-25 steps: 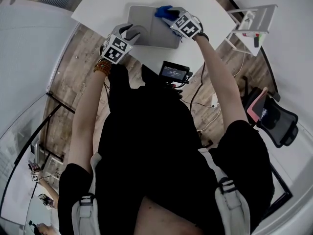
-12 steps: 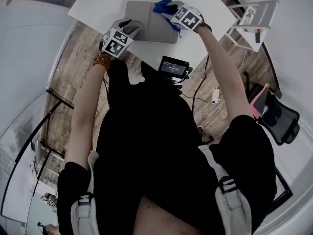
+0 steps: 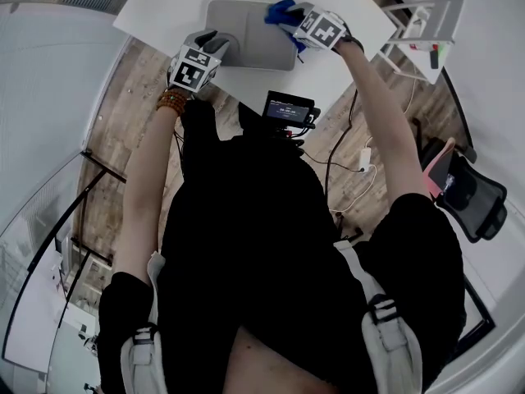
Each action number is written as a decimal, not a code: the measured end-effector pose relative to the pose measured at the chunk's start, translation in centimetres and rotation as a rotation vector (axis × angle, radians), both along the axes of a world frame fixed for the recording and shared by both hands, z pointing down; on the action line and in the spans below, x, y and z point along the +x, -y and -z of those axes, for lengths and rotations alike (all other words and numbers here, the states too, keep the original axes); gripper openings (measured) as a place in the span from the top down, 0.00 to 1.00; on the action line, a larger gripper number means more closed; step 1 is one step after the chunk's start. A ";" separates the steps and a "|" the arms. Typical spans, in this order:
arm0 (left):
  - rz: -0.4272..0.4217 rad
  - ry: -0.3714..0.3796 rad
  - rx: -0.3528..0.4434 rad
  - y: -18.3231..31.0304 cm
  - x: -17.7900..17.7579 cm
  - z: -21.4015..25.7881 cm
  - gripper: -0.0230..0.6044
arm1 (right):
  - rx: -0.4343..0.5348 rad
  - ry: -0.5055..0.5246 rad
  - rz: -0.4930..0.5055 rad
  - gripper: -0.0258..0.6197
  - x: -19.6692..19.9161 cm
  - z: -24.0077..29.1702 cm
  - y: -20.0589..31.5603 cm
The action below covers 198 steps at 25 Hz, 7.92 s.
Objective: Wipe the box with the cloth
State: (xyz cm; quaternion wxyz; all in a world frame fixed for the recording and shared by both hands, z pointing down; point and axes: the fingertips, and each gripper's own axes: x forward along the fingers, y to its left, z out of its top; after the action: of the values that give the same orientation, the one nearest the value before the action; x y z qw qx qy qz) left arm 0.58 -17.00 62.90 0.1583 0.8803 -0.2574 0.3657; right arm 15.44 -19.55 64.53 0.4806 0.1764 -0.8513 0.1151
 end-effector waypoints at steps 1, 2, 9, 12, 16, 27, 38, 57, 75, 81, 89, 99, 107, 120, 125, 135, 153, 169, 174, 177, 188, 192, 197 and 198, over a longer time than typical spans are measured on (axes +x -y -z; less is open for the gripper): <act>0.017 -0.006 -0.015 0.0 0.0 0.0 0.71 | -0.005 -0.002 0.006 0.77 0.0 0.0 -0.2; 0.034 -0.013 -0.030 0.0 0.0 0.1 0.71 | -0.012 -0.002 0.012 0.77 0.0 -0.1 -0.6; 0.069 0.012 -0.049 0.3 -0.3 -0.1 0.74 | -0.055 -0.001 0.057 0.77 -0.6 -0.2 -3.4; 0.093 0.005 -0.059 0.4 -0.4 0.0 0.75 | -0.065 0.005 0.078 0.78 -1.1 -0.2 -5.2; 0.109 0.002 -0.056 0.6 -0.5 0.0 0.75 | -0.077 0.028 0.105 0.78 -1.7 -0.1 -7.4; 0.137 -0.007 -0.065 0.8 -0.7 0.0 0.77 | -0.203 0.138 0.091 0.80 -2.8 -0.1 -11.7; 0.119 0.008 -0.073 0.8 -0.7 -0.4 0.77 | -0.210 0.323 -0.059 0.81 -2.6 4.6 -9.3; 0.023 0.014 -0.063 0.6 -0.5 -0.7 0.73 | 0.189 -0.098 0.143 0.67 0.6 -0.3 -2.8; -0.082 0.054 0.041 -0.2 -0.1 -0.6 0.71 | 0.104 -0.124 0.071 0.74 -2.5 -0.2 1.9; -0.073 0.055 0.045 -0.3 -0.1 -0.3 0.71 | 0.118 -0.133 0.214 0.75 -5.9 0.2 2.2; -0.057 0.055 0.034 -0.6 -0.3 -0.1 0.71 | 0.110 -0.149 0.334 0.77 -8.2 0.4 0.7; -0.041 0.067 0.036 -0.5 -0.6 0.1 0.71 | 0.068 -0.096 0.422 0.78 -10.0 0.8 -4.3; -0.027 0.096 0.044 -0.4 -0.5 -0.1 0.71 | -0.001 -0.073 0.557 0.79 -11.2 0.8 -10.0; -0.004 0.037 0.019 -0.4 -0.2 0.3 0.71 | 0.003 0.151 0.324 0.80 -7.1 5.6 -5.1; -0.005 0.041 0.016 -0.7 -0.1 0.2 0.71 | 0.180 -0.072 0.259 0.79 -5.0 2.8 1.5; 0.008 0.035 0.014 -1.0 0.1 0.8 0.72 | 0.214 -0.154 0.457 0.81 -5.2 1.2 -1.9; 0.071 0.006 0.003 -0.5 -0.4 0.7 0.74 | -0.223 0.053 0.520 0.82 -6.9 1.5 -12.8; 0.097 -0.098 0.085 -6.5 -5.0 1.1 0.52 | 0.021 0.410 0.019 0.81 -9.6 9.3 0.3; 0.010 -0.058 0.066 -7.0 -3.4 0.0 0.44 | 0.098 0.176 -0.023 0.81 -10.5 5.1 2.5; -0.026 -0.029 0.050 -7.0 -3.0 -0.7 0.43 | 0.122 0.050 0.039 0.80 -11.6 2.9 2.5; -0.069 0.007 0.013 -6.5 -2.3 -1.2 0.40 | 0.085 -0.122 0.241 0.81 -15.5 1.9 3.1; -0.081 0.020 -0.008 -6.5 -2.0 -1.2 0.39 | 0.064 -0.160 0.387 0.82 -16.8 1.9 2.5; -0.105 0.023 -0.045 -6.4 -2.0 -1.7 0.36 | 0.056 -0.168 0.505 0.82 -17.1 1.9 0.4; -0.112 0.023 -0.049 -6.3 -2.1 -1.7 0.36 | 0.063 -0.166 0.530 0.83 -17.1 2.0 -0.1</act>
State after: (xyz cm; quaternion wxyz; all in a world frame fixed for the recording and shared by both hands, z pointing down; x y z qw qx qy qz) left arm -1.52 -10.70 64.63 0.1560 0.8849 -0.2004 0.3904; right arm -1.61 -19.41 62.57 0.5563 -0.0288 -0.8286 -0.0558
